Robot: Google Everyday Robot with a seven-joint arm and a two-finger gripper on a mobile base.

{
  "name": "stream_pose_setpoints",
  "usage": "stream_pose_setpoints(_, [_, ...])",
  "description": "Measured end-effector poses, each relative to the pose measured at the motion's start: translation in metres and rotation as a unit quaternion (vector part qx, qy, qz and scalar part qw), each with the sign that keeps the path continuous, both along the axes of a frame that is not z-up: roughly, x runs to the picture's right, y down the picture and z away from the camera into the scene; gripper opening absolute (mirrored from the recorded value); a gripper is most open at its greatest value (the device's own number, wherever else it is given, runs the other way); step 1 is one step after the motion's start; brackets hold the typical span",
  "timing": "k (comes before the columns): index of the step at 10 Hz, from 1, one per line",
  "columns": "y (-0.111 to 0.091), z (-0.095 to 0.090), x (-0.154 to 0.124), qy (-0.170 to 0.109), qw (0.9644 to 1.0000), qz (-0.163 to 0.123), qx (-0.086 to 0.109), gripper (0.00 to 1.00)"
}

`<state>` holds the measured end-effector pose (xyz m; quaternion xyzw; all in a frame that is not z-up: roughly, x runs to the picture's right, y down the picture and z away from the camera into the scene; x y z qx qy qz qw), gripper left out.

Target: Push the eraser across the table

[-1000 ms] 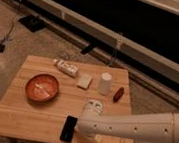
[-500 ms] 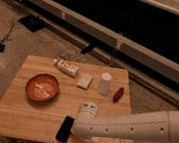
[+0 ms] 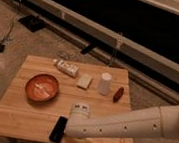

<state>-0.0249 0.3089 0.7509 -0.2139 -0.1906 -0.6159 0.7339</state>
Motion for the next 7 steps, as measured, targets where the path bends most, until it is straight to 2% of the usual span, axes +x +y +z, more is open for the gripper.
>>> stream_pose_setpoints(5, [-0.002,-0.008,-0.045,-0.034,0.9981,-0.051,0.012,0.8])
stream_pose_setpoints(7, [-0.004,-0.007,-0.048,-0.035,0.9978,-0.055,0.01,0.8])
